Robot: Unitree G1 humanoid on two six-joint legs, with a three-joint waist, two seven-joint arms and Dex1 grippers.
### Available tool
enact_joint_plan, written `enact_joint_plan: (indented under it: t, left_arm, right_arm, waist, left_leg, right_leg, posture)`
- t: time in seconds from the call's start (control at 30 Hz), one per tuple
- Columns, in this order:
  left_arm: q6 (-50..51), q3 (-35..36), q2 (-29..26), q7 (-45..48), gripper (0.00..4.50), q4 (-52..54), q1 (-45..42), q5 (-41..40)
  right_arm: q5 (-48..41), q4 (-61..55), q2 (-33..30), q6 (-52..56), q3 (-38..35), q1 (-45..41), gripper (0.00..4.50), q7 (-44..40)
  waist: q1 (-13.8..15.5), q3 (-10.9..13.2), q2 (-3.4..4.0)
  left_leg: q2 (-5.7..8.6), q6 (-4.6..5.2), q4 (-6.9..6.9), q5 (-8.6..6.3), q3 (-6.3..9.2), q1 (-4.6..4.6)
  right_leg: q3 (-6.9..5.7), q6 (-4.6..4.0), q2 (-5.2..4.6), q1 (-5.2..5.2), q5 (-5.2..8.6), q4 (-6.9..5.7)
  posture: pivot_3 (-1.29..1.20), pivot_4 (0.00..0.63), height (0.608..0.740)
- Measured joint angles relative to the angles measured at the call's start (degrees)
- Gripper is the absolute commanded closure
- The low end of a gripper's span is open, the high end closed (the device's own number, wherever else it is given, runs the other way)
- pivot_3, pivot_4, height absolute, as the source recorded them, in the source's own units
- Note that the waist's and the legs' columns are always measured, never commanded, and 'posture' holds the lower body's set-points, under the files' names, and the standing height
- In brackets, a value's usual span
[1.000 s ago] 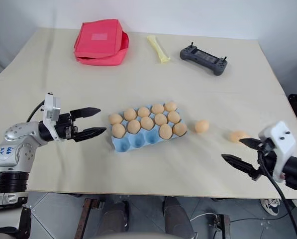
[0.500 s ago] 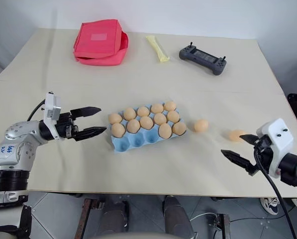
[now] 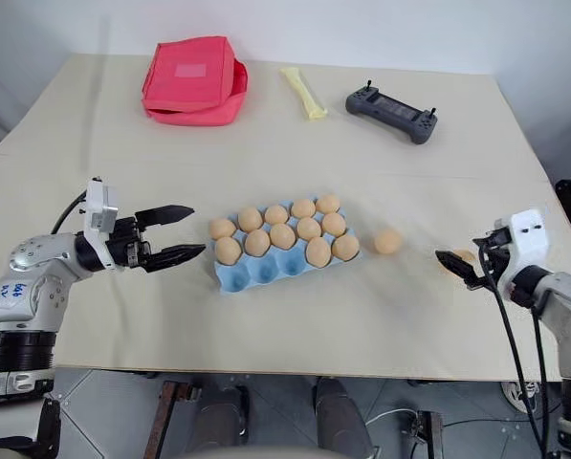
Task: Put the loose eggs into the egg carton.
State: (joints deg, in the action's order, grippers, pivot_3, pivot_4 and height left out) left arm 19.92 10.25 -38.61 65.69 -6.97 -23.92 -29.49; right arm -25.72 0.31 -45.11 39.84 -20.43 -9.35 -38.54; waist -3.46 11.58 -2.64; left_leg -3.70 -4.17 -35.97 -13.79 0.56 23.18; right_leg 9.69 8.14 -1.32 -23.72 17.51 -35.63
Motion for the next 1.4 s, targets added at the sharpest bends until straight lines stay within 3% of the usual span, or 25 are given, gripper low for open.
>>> enact_joint_plan:
  t: [0.17, 0.27, 0.4, 0.47, 0.63, 0.9, 1.1, 1.4]
  left_arm:
    - [0.8, 0.7, -0.3, -0.1, 0.0, 2.1, 1.6, -0.5]
    - [1.2, 1.0, -0.4, -0.4, 0.0, 2.2, 2.1, -0.6]
    - [1.3, 1.3, -0.5, -0.8, 0.0, 2.7, 2.3, -0.6]
    - [1.4, 1.5, -0.5, -1.1, 0.0, 3.4, 2.5, -0.6]
    - [1.9, 2.5, -0.8, -1.3, 0.0, 4.3, 3.6, -0.7]
    - [3.4, 3.5, -1.2, -2.0, 0.0, 7.5, 6.9, -1.9]
    - [3.8, 5.3, -2.4, -2.5, 0.0, 9.2, 9.9, -2.6]
    - [4.0, 6.8, -2.8, -3.3, 0.0, 11.1, 14.0, -2.8]
  right_arm:
    - [0.1, 0.5, 1.3, 0.1, 0.2, -0.2, 0.07, 0.0]
    - [0.1, 0.8, 2.3, 0.2, 0.2, -0.2, 0.66, 0.1]
    - [0.1, 1.0, 3.0, 0.2, 0.2, -0.2, 2.01, 0.3]
    - [0.1, 1.0, 3.0, 0.2, 0.2, -0.3, 2.38, 0.5]
    - [-0.8, -3.8, 2.9, 2.6, 0.2, -1.2, 2.46, 1.0]
    - [-8.9, -20.9, 2.8, 13.7, 3.6, -14.0, 2.46, 3.3]
    - [-13.6, -26.2, 11.7, 20.7, 17.8, -21.3, 2.46, 4.8]
    - [-9.0, -21.7, 15.5, 17.4, 31.1, -23.8, 2.46, 2.8]
  waist:
    - [-0.1, 0.0, 0.01]
    - [-0.1, 0.0, 0.01]
    - [-0.1, 0.0, 0.01]
    - [-0.1, 0.0, 0.02]
    - [-0.5, 0.0, 0.06]
    - [-1.5, 0.0, 0.09]
    - [-1.4, 0.0, 0.07]
    - [-1.4, 0.0, 0.07]
  left_leg:
    - [0.0, 0.0, -0.02, 0.0, 0.0, 0.0]
    - [0.0, 0.0, -0.03, 0.0, 0.0, -0.01]
    - [0.0, 0.0, -0.07, 0.0, 0.0, 0.0]
    - [0.0, 0.0, -0.06, 0.0, 0.0, 0.0]
    - [0.0, 0.0, -0.03, 0.0, 0.0, -0.01]
    - [-0.02, 0.0, 0.02, 0.0, 0.04, -0.02]
    - [-0.01, -0.05, 0.24, -0.05, 0.02, 0.04]
    - [-0.02, -0.06, 0.38, -0.06, 0.01, 0.1]
  right_leg:
    - [0.0, 0.01, 0.0, 0.01, 0.0, 0.0]
    - [0.0, -0.01, 0.01, 0.01, 0.0, -0.02]
    - [0.01, -0.04, 0.0, 0.02, 0.02, -0.01]
    - [0.01, -0.03, 0.0, 0.01, 0.01, -0.01]
    - [0.01, 0.0, 0.0, 0.0, 0.0, -0.03]
    - [-0.01, -0.22, 0.02, -0.01, 0.12, -0.03]
    - [-0.06, -0.03, -0.05, -0.16, 0.03, -0.03]
    - [-0.1, 0.03, -0.06, -0.31, 0.02, -0.1]
  posture:
    - [0.0, 0.15, 0.74]
    - [0.0, 0.15, 0.74]
    - [0.0, 0.15, 0.74]
    - [0.0, 0.15, 0.74]
    - [0.0, 0.15, 0.74]
    - [0.0, 0.15, 0.74]
    - [0.0, 0.15, 0.74]
    - [0.0, 0.15, 0.74]
